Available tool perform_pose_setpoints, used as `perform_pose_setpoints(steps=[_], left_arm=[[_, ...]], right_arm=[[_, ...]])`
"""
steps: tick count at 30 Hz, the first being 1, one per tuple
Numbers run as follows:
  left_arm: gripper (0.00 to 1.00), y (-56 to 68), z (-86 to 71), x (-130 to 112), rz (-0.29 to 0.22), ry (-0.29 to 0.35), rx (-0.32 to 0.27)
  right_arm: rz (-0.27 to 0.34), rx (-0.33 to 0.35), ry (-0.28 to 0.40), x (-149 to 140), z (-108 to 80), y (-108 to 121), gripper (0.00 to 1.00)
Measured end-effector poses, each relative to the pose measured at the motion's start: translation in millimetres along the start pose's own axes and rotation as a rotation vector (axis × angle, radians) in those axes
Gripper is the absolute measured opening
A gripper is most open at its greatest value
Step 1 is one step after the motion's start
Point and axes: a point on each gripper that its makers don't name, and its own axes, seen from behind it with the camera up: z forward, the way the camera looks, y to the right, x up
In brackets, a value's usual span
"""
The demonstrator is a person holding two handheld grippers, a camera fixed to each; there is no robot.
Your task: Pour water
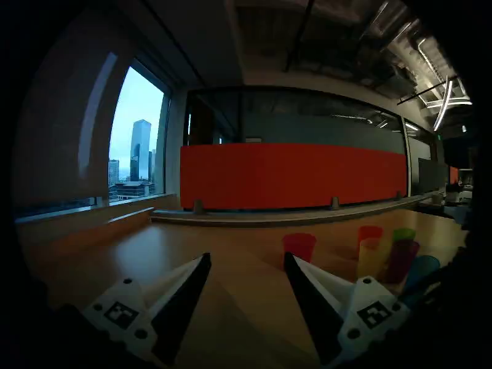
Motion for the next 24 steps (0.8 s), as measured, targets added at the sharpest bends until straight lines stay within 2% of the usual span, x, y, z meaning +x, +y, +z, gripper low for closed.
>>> perform_pose_setpoints(steps=[15,18,24], left_arm=[[0.88,1.5,0.7,0,-0.002,0.001,-0.014],[0.88,0.1,1.9,0,0.002,-0.002,-0.018],[0.88,-4.8,3.3,21,0.007,0.011,-0.02]], right_arm=[[-0.007,0.0,0.002,0,-1.1,0,0.99],[-0.013,0.009,0.0,6,-2.6,-3,0.99],[-0.029,0.028,0.031,38,-5.6,-7,0.99]])
